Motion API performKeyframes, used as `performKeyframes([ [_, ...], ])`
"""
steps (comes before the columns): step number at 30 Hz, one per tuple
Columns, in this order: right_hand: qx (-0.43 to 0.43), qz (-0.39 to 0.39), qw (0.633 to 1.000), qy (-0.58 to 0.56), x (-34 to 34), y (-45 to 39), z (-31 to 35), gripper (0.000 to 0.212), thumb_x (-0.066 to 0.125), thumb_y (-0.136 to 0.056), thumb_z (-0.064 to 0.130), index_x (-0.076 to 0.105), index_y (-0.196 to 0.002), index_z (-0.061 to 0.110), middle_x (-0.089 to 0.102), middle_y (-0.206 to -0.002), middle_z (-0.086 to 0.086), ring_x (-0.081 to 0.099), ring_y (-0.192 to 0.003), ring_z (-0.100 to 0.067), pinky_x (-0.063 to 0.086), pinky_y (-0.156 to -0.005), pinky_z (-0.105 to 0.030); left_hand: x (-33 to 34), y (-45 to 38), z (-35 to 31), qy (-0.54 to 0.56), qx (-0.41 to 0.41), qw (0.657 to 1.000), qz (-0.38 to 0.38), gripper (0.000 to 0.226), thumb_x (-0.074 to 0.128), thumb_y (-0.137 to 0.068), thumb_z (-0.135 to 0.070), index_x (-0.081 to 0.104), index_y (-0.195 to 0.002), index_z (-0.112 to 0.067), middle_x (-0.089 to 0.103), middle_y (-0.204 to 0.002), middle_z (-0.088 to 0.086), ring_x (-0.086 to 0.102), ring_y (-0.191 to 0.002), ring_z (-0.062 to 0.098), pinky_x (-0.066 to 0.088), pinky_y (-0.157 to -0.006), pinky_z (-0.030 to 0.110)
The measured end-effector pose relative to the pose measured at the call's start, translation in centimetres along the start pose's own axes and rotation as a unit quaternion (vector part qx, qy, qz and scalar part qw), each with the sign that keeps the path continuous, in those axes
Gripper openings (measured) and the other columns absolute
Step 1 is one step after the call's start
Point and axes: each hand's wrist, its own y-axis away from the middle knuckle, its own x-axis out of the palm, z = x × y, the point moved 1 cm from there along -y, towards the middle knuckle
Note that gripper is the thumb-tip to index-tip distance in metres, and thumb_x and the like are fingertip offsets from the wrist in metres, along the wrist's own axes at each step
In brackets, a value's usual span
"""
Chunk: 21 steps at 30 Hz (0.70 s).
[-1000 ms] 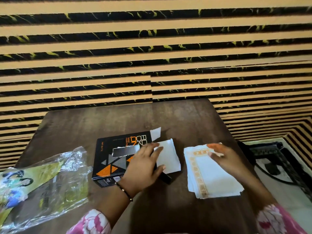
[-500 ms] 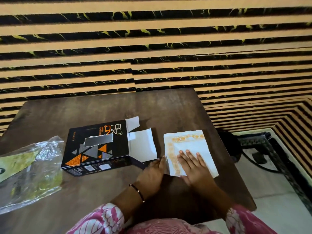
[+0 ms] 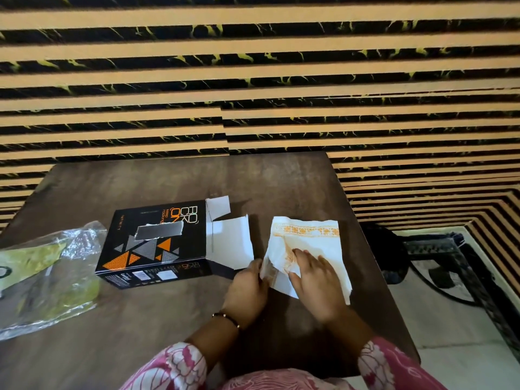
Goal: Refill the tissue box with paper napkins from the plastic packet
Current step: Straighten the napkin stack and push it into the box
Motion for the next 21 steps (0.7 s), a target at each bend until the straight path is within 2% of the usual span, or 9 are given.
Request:
performKeyframes([
  [4,-0.006,-0.004,1.000,-0.008,-0.2,0.0,-0.7,0.048,0.083,-0.059,0.032,0.066,-0.100,0.013,0.076,-0.087,-0.004,0.074,-0.077,-0.017,0.058,-0.076,-0.034,0.3,-2.0,-1.6,0.050,-0.102,0.992,-0.045,0.028,0.054,-0.090,-0.032,0.058,-0.104,-0.008,0.067,-0.102,0.010,0.063,-0.093,0.026,0.054,-0.076,0.035],
  [8,-0.009,-0.040,0.999,-0.004,-1.4,-0.6,-1.0,0.050,0.087,-0.053,0.030,0.069,-0.095,0.011,0.075,-0.076,-0.003,0.072,-0.063,-0.015,0.058,-0.062,-0.027,1.3,-2.5,-1.0,0.055,-0.141,0.988,-0.011,0.020,0.064,-0.083,-0.022,0.067,-0.096,-0.008,0.070,-0.097,0.008,0.065,-0.091,0.025,0.051,-0.074,0.028],
  [11,-0.032,-0.030,0.999,0.022,-0.8,-0.4,-0.8,0.057,0.088,-0.051,0.033,0.067,-0.100,0.010,0.075,-0.087,-0.006,0.073,-0.076,-0.020,0.059,-0.067,-0.032,2.2,-2.3,0.2,0.186,-0.186,0.965,0.016,0.002,0.071,-0.076,-0.011,0.069,-0.076,-0.011,0.072,-0.091,0.012,0.069,-0.081,0.027,0.058,-0.074,0.037],
  [13,-0.056,0.009,0.997,0.047,0.4,0.2,-0.3,0.062,0.087,-0.052,0.036,0.065,-0.104,0.010,0.075,-0.097,-0.009,0.072,-0.090,-0.025,0.059,-0.075,-0.040,2.2,-2.3,0.5,0.278,-0.228,0.933,0.015,0.013,0.070,-0.077,0.000,0.066,-0.068,-0.010,0.069,-0.082,0.015,0.067,-0.070,0.026,0.060,-0.061,0.034],
  [15,-0.063,0.045,0.996,0.054,1.0,0.6,0.0,0.063,0.086,-0.052,0.038,0.066,-0.106,0.011,0.074,-0.103,-0.010,0.070,-0.097,-0.027,0.057,-0.079,-0.047,2.2,-2.2,0.7,0.339,-0.249,0.907,0.015,0.009,0.066,-0.079,0.006,0.067,-0.076,-0.003,0.066,-0.083,0.016,0.063,-0.065,0.022,0.056,-0.049,0.025],
  [17,-0.054,0.053,0.996,0.040,1.1,0.9,0.0,0.063,0.085,-0.053,0.041,0.067,-0.106,0.013,0.073,-0.107,-0.008,0.069,-0.101,-0.027,0.055,-0.081,-0.049,2.0,-2.2,0.6,0.381,-0.266,0.886,0.014,0.006,0.062,-0.082,0.005,0.066,-0.085,0.001,0.065,-0.091,0.020,0.063,-0.068,0.023,0.055,-0.047,0.023],
  [19,-0.041,0.074,0.996,0.028,1.0,1.1,0.2,0.065,0.079,-0.057,0.048,0.065,-0.110,0.014,0.071,-0.113,-0.007,0.067,-0.106,-0.027,0.054,-0.085,-0.050,1.7,-2.2,0.5,0.414,-0.280,0.866,0.011,0.010,0.058,-0.088,-0.006,0.065,-0.093,0.000,0.065,-0.103,0.023,0.066,-0.081,0.031,0.057,-0.057,0.030],
  [21,-0.041,0.113,0.993,0.020,0.7,1.4,0.5,0.071,0.066,-0.064,0.056,0.060,-0.120,0.014,0.065,-0.124,-0.008,0.061,-0.115,-0.029,0.049,-0.092,-0.053,1.4,-2.4,0.1,0.448,-0.303,0.841,0.022,0.030,0.052,-0.093,-0.030,0.061,-0.101,-0.002,0.066,-0.105,0.020,0.065,-0.096,0.036,0.057,-0.068,0.039],
])
